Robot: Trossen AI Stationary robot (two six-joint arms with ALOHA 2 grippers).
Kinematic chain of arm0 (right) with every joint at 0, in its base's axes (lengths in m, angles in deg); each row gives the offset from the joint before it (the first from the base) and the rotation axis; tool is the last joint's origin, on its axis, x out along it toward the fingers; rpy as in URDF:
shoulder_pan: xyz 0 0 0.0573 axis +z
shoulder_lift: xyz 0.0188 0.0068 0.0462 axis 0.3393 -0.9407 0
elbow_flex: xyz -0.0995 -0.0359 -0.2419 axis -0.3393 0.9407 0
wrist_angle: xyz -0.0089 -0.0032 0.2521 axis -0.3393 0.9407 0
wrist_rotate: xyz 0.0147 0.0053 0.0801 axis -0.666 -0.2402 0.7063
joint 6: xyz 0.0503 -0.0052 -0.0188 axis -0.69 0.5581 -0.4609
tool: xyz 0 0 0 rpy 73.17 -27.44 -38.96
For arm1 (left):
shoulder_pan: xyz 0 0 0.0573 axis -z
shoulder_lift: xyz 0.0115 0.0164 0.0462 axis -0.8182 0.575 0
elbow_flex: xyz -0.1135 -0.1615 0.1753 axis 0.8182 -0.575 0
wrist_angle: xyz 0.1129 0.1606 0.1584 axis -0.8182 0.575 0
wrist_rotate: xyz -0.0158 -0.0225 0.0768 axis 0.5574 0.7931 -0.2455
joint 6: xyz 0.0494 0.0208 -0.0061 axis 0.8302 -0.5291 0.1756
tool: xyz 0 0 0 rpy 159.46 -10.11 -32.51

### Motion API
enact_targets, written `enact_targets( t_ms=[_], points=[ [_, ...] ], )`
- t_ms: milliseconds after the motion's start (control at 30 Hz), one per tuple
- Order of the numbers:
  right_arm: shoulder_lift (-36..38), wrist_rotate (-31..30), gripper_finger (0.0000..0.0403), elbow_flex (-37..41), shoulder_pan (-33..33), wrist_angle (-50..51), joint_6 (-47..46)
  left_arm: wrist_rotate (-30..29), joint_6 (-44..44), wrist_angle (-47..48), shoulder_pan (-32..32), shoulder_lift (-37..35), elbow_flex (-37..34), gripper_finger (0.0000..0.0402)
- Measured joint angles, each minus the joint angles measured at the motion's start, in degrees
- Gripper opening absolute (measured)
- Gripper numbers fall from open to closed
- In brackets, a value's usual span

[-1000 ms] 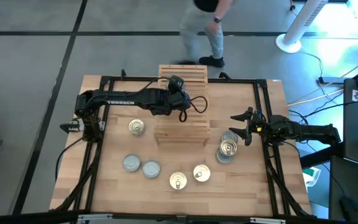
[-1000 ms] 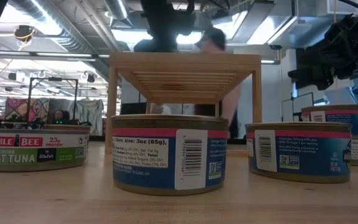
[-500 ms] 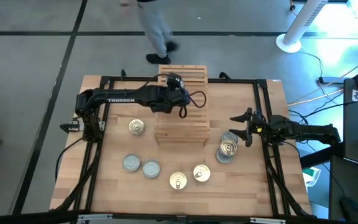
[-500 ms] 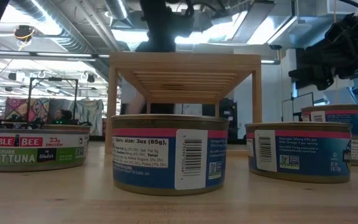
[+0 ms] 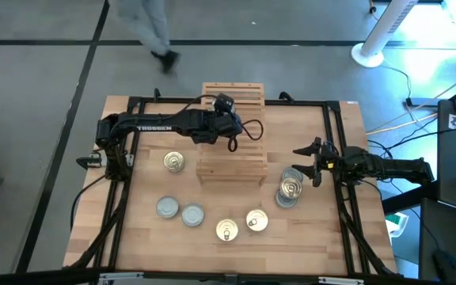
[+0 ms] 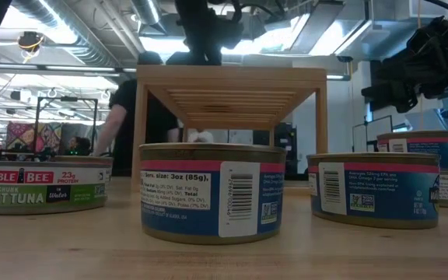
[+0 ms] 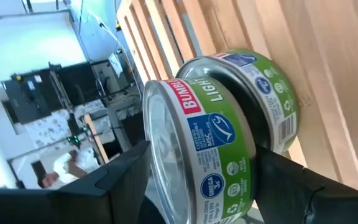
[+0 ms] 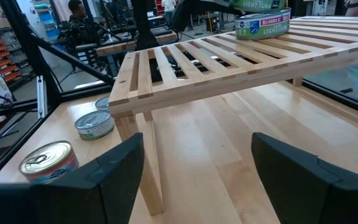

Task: Stack canned seafood by type on shelf
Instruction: Stack the green tuna can on top of the green tuna can on the shelf

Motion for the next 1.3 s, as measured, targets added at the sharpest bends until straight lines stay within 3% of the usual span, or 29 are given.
enact_targets(
  t_ms=[200, 700, 1200, 1300],
  points=[
    [0.00, 0.02, 0.0294, 0.02, 0.02, -0.02, 0.00, 0.68, 0.19, 0.11, 0.05, 0.02, 0.03, 0.0251],
    [0.00, 0.14, 0.0294, 0.02, 0.02, -0.09, 0.00, 10.41, -2.28, 2.72, -2.39, 0.02, 3.28, 0.0251],
    [0.00, 0.17, 0.0294, 0.04, -0.01, -0.09, 0.00, 10.94, -4.38, 5.01, -2.55, -0.68, 3.51, 0.0250],
    [0.02, 0.16, 0.0294, 0.04, 0.02, -0.09, 0.00, 13.22, -5.31, 5.82, -2.71, -0.71, 4.42, 0.0250]
  ],
)
